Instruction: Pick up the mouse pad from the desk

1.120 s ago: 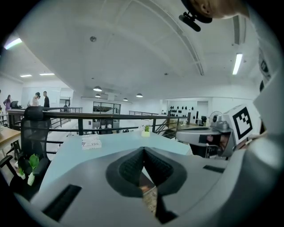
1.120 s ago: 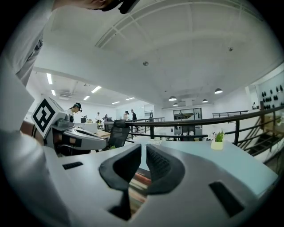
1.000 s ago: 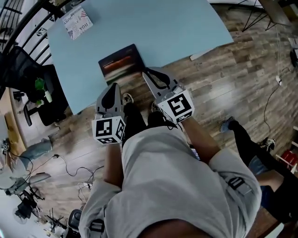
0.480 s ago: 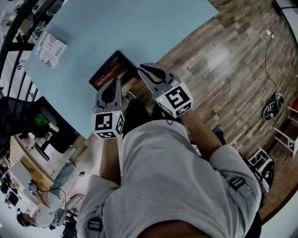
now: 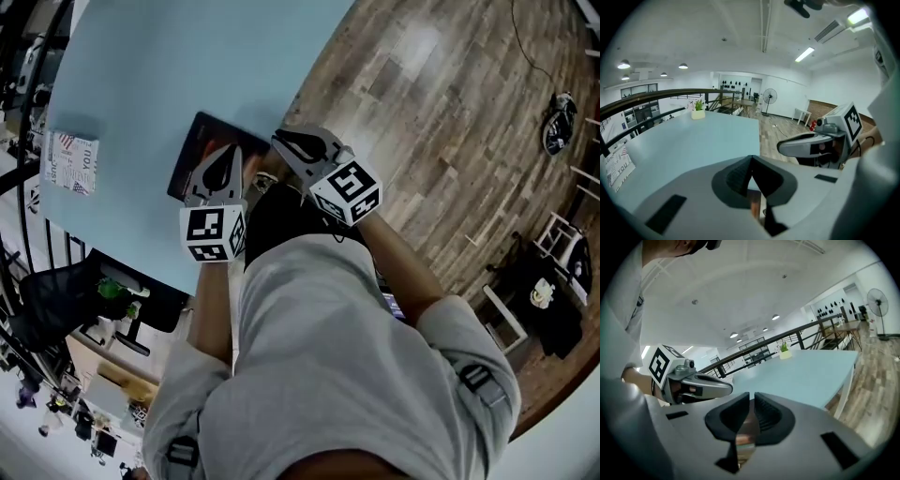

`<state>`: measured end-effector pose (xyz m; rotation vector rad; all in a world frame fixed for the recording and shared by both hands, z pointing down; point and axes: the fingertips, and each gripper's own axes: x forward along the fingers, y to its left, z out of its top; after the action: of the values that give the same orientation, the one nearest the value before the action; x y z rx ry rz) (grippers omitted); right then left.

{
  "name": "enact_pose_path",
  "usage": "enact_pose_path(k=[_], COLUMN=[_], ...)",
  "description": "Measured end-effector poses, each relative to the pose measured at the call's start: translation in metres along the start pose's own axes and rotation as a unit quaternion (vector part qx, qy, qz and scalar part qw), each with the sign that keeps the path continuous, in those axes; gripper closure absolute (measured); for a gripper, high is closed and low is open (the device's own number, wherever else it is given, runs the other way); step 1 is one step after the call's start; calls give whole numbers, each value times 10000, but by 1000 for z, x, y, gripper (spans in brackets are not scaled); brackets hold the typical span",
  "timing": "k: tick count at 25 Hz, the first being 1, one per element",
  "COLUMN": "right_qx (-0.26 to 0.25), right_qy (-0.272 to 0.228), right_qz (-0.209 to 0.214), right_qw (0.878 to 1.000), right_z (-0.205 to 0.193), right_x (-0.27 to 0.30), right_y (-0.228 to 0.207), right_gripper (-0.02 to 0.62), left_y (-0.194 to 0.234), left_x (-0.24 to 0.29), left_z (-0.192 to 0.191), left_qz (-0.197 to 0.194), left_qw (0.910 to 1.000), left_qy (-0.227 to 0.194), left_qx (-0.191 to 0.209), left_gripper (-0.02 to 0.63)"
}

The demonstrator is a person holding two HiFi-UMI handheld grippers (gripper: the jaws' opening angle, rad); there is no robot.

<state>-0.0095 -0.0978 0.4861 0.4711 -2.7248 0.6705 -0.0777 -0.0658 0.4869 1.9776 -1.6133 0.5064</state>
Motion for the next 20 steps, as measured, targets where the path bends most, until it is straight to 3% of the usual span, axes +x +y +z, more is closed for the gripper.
enact_pose_path(k=[8, 20], right_qx=[915, 2015], right_qy=[247, 231], right_qz=[-336, -404], right_qw=[9949, 9784], right_z=[-66, -138], right_x=[11, 34], right_y=[-16, -18], right_gripper=[555, 540], left_y=[-3, 14], left_x=[28, 43], left_z=[-43, -91], left_qz=[-416, -481], left_qw=[9968, 9902], left_qy=[664, 1240], left_qx=[162, 417], left_gripper=[594, 594])
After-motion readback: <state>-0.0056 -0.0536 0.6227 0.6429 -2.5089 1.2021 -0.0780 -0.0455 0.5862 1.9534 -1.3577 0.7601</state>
